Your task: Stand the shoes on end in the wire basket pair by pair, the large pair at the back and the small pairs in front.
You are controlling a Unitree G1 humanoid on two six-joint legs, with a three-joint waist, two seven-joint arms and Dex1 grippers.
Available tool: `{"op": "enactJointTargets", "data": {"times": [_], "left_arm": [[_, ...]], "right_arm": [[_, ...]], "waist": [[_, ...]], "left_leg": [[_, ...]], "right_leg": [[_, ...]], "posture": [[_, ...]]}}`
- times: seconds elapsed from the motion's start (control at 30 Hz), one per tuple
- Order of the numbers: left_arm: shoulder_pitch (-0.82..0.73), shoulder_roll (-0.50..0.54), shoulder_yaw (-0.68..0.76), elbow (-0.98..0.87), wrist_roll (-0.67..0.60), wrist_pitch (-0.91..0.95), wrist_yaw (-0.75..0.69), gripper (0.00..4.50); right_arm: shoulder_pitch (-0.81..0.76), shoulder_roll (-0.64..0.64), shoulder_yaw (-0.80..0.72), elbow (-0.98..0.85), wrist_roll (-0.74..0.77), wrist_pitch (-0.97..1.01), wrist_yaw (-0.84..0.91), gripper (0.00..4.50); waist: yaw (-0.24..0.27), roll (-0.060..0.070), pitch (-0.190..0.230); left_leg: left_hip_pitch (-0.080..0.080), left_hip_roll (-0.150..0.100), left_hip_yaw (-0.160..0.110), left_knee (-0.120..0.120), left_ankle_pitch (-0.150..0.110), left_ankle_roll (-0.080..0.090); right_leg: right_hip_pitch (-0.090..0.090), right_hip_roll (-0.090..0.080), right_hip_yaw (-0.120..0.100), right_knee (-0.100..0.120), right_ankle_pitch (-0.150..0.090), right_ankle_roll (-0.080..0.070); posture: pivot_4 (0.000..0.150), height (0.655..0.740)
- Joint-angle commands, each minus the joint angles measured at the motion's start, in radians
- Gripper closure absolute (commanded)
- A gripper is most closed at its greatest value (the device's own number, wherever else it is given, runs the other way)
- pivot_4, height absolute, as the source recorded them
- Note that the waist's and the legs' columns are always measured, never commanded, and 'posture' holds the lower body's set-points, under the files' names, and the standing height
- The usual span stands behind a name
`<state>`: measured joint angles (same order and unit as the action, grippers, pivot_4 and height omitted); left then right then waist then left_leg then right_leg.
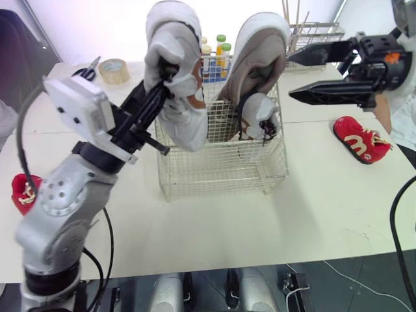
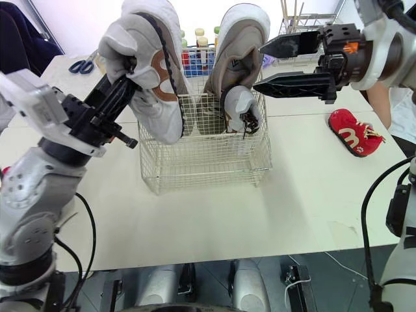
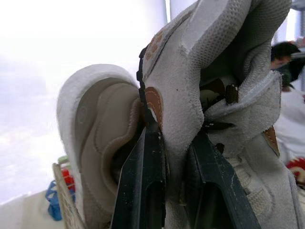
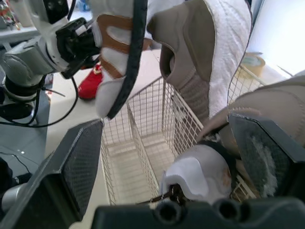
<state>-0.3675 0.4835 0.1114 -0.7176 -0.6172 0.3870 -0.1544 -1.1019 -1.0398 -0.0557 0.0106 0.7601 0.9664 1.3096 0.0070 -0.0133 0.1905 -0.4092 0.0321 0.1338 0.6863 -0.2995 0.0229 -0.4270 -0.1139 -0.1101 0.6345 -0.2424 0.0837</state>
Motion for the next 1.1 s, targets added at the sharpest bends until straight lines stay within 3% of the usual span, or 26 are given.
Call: {"op": "enactJointTargets", "data": {"times": [0.03, 0.17, 0.33, 0.73, 0.93, 1.1], "left_arm": [[-0.023, -0.028, -0.041, 0.101, 0.135, -0.143, -0.066, 4.13], [-0.063, -0.05, -0.08, 0.231, 0.259, -0.277, -0.127, 4.13], [-0.052, -0.089, -0.112, 0.313, 0.343, -0.365, -0.158, 4.13], [0.107, -0.169, -0.153, 0.411, 0.491, -0.502, -0.157, 4.13], [0.163, -0.22, -0.127, 0.387, 0.438, -0.435, -0.151, 4.13], [0.187, -0.215, -0.111, 0.326, 0.398, -0.383, -0.161, 2.29]], "right_arm": [[0.026, -0.044, -0.053, -0.085, 0.047, 0.068, -0.015, 0.0], [0.146, -0.07, -0.129, -0.269, 0.193, 0.241, -0.084, 0.0], [0.225, -0.054, -0.213, -0.364, 0.292, 0.321, -0.204, 0.0], [0.282, -0.049, -0.281, -0.395, 0.443, 0.338, -0.353, 0.0], [0.281, -0.049, -0.257, -0.376, 0.445, 0.303, -0.355, 0.0], [0.276, -0.041, -0.222, -0.356, 0.422, 0.259, -0.338, 0.0]], "waist": [[0.007, 0.0, 0.0], [0.01, 0.0, 0.0], [0.008, 0.0, -0.001], [0.009, 0.001, -0.002], [0.007, 0.001, -0.002], [0.007, 0.002, -0.003]], "left_leg": [[0.0, 0.0, 0.0, 0.0, 0.0, 0.0], [0.0, 0.0, -0.002, 0.002, 0.0, 0.001], [0.0, 0.001, -0.002, 0.006, -0.002, 0.003], [-0.001, 0.0, -0.002, 0.012, -0.005, 0.009], [-0.001, 0.0, -0.002, 0.012, -0.006, 0.01], [-0.001, 0.0, -0.002, 0.012, -0.006, 0.01]], "right_leg": [[0.0, 0.0, 0.0, 0.0, 0.0, 0.0], [0.001, 0.0, -0.001, 0.0, 0.0, 0.0], [0.002, -0.002, -0.001, 0.002, 0.001, 0.001], [0.004, -0.004, -0.001, 0.003, 0.001, 0.002], [0.005, -0.005, -0.001, 0.003, 0.001, 0.002], [0.005, -0.005, -0.001, 0.003, 0.001, 0.002]], "posture": [[0.15, 0.74], [0.15, 0.74], [0.15, 0.74], [0.15, 0.74], [0.15, 0.74], [0.15, 0.74]]}}
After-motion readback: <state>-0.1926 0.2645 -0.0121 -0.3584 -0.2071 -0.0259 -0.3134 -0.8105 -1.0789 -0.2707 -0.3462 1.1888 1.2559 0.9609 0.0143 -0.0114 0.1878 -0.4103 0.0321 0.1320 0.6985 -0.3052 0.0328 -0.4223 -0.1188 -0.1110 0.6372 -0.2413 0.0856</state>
